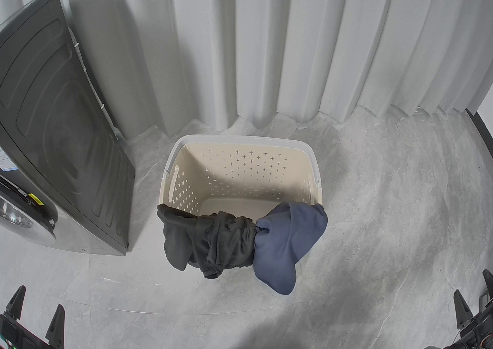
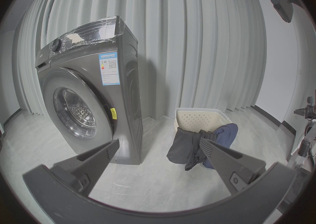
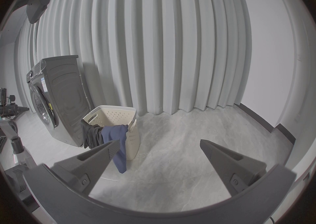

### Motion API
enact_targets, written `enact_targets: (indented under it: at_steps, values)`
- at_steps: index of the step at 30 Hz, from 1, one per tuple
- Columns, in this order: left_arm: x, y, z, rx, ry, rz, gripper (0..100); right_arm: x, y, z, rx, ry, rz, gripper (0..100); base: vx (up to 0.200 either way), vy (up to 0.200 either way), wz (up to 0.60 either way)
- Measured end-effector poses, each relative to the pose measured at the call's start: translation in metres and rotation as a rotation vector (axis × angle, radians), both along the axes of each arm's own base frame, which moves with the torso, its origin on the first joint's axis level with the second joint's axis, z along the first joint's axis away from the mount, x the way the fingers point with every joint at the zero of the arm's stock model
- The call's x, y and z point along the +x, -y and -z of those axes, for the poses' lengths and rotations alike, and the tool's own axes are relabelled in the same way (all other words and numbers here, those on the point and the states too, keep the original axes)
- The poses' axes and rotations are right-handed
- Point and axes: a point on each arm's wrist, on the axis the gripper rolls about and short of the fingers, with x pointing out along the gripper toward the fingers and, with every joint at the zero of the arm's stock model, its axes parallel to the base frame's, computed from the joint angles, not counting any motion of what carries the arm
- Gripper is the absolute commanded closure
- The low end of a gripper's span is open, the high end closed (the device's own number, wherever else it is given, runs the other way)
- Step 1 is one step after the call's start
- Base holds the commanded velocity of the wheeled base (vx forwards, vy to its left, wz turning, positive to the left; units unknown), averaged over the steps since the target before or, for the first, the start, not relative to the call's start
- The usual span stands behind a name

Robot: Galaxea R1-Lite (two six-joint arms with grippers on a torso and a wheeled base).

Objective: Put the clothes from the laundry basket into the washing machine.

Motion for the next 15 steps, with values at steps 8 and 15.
enact_targets:
  at_steps: [8,15]
  values:
    - [0.0,0.0,0.0,0.0,0.0,0.0,0,0.0,0.0,0.0,0.0,0.0,0.002,0,0.0,0.2,0.0]
    - [0.0,0.0,0.0,0.0,0.0,0.0,0,0.0,0.0,-0.0001,0.0,0.001,0.0,0,0.0,0.2,0.0]
